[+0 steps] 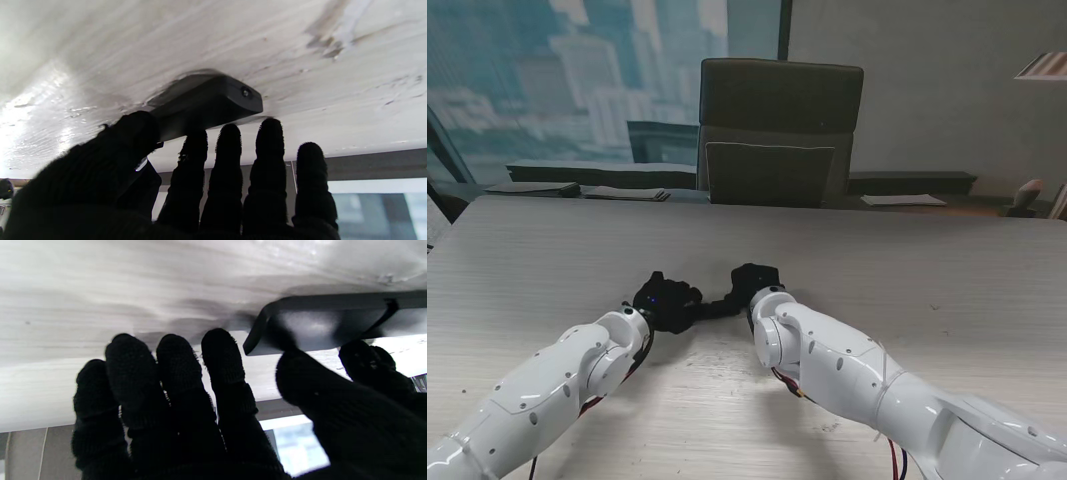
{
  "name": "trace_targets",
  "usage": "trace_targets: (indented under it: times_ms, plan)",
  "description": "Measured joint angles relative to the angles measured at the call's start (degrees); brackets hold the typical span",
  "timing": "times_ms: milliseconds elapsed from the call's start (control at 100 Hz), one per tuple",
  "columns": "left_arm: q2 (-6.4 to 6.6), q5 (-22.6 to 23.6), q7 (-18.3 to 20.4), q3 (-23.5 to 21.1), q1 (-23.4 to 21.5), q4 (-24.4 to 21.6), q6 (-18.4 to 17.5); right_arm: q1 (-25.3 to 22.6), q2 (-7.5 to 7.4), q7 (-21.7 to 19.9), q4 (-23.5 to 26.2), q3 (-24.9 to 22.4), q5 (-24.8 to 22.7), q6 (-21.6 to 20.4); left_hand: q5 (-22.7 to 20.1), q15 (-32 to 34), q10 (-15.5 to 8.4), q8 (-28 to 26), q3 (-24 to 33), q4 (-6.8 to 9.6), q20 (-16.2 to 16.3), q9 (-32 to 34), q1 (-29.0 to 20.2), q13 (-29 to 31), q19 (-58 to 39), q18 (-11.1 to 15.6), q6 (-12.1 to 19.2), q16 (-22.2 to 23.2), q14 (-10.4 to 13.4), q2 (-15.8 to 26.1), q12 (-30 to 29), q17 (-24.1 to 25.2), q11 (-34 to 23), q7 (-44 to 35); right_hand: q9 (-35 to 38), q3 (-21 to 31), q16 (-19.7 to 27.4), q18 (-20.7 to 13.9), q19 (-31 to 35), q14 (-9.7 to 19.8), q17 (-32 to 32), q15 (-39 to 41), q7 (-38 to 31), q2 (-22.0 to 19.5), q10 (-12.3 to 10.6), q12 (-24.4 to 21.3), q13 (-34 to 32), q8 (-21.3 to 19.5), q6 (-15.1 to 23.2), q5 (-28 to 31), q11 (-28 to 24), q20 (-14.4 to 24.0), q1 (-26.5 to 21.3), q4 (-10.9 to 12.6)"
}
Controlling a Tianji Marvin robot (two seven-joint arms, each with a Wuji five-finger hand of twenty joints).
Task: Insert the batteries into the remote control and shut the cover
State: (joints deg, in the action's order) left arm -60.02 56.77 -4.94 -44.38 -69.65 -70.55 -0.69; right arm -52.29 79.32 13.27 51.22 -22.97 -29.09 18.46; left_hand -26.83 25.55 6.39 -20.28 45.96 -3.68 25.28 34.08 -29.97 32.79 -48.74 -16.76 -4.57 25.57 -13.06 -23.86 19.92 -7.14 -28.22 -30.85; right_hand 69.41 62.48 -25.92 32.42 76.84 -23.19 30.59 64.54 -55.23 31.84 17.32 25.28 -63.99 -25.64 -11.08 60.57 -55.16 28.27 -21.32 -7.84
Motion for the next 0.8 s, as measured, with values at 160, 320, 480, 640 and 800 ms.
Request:
trace_targets:
  times_ms: [160, 320, 480, 640, 800]
  plan:
    - [-0.14, -0.83, -0.33, 1.00, 1.06, 0.76, -0.20, -0.28, -0.09, 0.25, 0.06, -0.30, 0.03, -0.33, -0.10, 0.10, 0.10, -2.71, 0.71, -0.63, 0.00, 1.04, -2.19, 1.05, -0.49, 0.01, 0.22, 0.05, 0.01, -2.28, 1.35, -0.62, -2.34, -6.08, -0.05, -3.95, 0.00, -0.03, 0.00, 0.00, -0.72, -0.46, 0.05, 0.01, 0.00, 0.00, 0.02, -1.93, -0.08, -0.20, 0.11, -0.02, 3.38, 0.05]
    - [-0.26, -1.19, -0.37, 1.16, 1.37, 1.04, -0.44, -0.58, -0.39, 0.34, 0.48, -0.48, -0.17, -0.54, -0.33, 0.11, 0.10, -2.99, 0.71, -1.34, 0.00, 1.45, -2.24, 1.05, -0.54, 0.01, 0.50, 0.06, 0.01, -2.80, 1.76, -0.66, -2.99, -9.42, -0.90, -6.81, 0.00, -0.05, -0.06, 0.01, -1.43, -0.87, 0.09, 1.14, 0.00, 0.00, 0.78, -2.54, -0.10, -0.27, 0.16, -0.06, 7.20, -0.35]
    - [-0.27, -1.25, -0.40, 1.27, 1.46, 1.08, -0.45, -0.62, -0.78, -0.08, 0.89, -0.47, -0.29, -0.98, -0.38, 0.12, 0.11, -3.10, 0.71, -1.35, 0.00, 1.46, -2.25, 1.06, -0.55, 0.01, 0.54, 0.06, 0.01, -2.80, 2.11, -0.66, -3.12, -9.89, -1.06, -7.35, 0.00, -0.06, -0.09, 0.04, -1.77, -1.20, 0.26, 2.84, 0.00, 0.00, 1.29, -3.26, -0.19, -0.43, 0.25, -0.08, 7.79, -0.35]
    - [-0.28, -1.32, -0.73, 1.54, 1.62, 1.30, -0.45, -0.55, -0.87, -0.29, 1.00, -0.26, -0.48, -0.88, -0.39, 0.12, 0.14, -3.11, 0.71, -1.37, 0.00, 1.46, -2.53, 1.05, -0.55, 0.01, 0.54, 0.06, 0.01, -2.82, 2.15, -0.67, -3.75, -10.62, -1.07, -7.30, 0.00, -0.06, -0.11, 0.04, -1.81, -1.21, 0.26, 3.68, 0.00, 0.00, 1.29, -3.87, -0.20, -0.43, 0.26, -0.09, 7.73, -0.35]
    - [-0.30, -1.48, -1.03, 1.97, 1.92, 1.57, -0.49, 0.05, -0.16, -0.18, -0.24, 0.36, 0.21, -0.75, -0.47, 0.13, 0.52, -3.14, 0.71, -1.46, 0.00, 1.48, -3.42, 1.05, -0.55, 0.01, 0.55, 0.06, 0.01, -3.13, 2.24, -0.68, -4.63, -11.57, -1.00, -5.39, 0.00, -0.06, -0.11, 0.04, -1.81, -1.21, -0.19, 3.68, 0.00, 0.00, 1.29, -6.54, -0.53, 0.36, 0.26, -0.09, 7.64, -0.37]
